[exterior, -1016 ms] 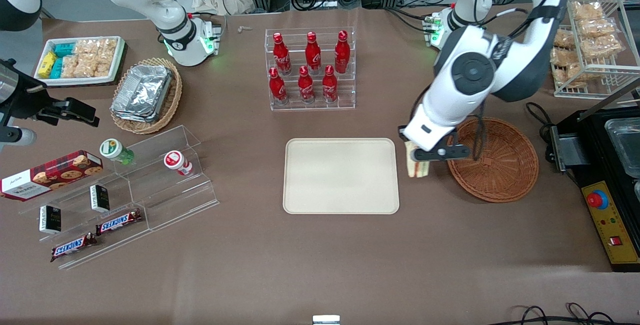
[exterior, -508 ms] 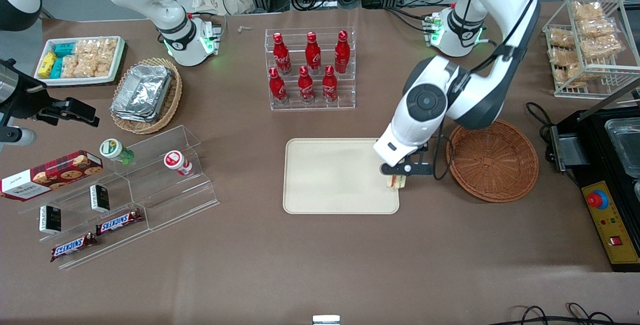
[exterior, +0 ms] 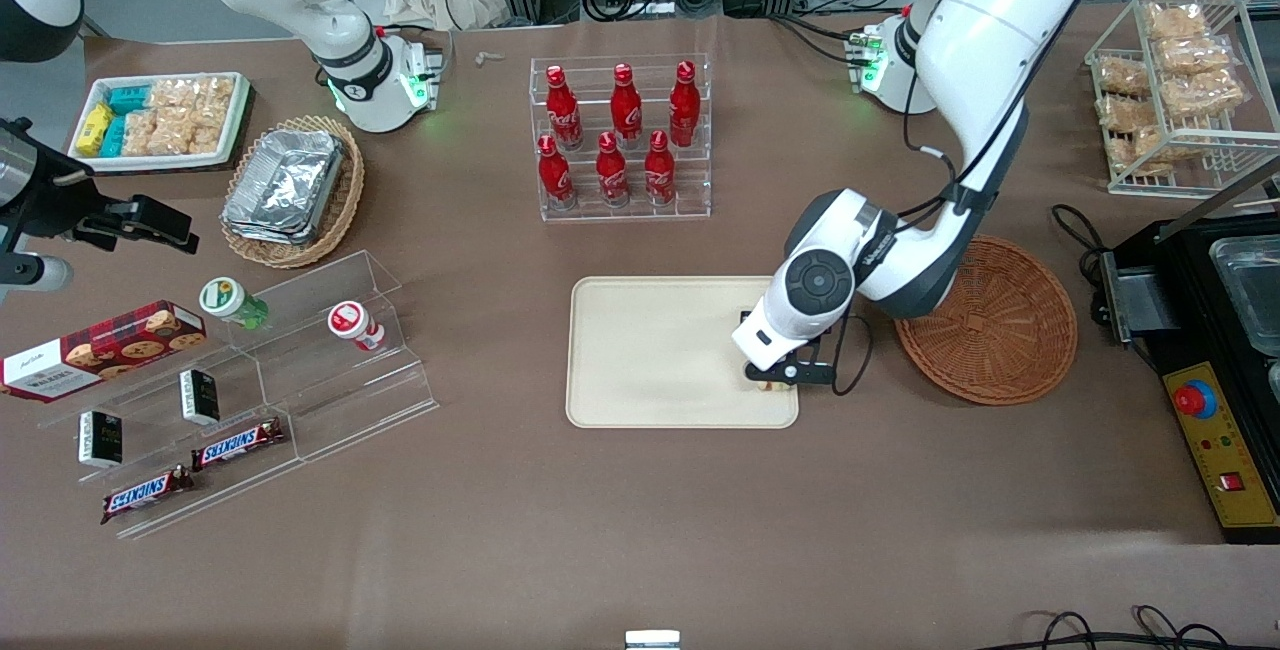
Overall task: Place sandwich from basket to tray
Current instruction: 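Lower the sandwich onto the tray and open the left gripper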
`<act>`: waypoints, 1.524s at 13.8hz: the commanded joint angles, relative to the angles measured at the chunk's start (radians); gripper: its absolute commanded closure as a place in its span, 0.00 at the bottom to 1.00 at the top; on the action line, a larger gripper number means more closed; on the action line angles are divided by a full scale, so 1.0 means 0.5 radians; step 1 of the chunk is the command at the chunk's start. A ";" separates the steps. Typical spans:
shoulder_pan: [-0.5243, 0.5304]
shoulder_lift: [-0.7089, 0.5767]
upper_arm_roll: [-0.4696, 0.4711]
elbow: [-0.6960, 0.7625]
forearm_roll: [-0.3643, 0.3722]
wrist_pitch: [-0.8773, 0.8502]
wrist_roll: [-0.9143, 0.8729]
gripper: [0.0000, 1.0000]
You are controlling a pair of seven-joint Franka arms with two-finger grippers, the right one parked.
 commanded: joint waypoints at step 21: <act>0.308 -0.788 -0.005 0.334 -0.283 -0.874 0.592 0.00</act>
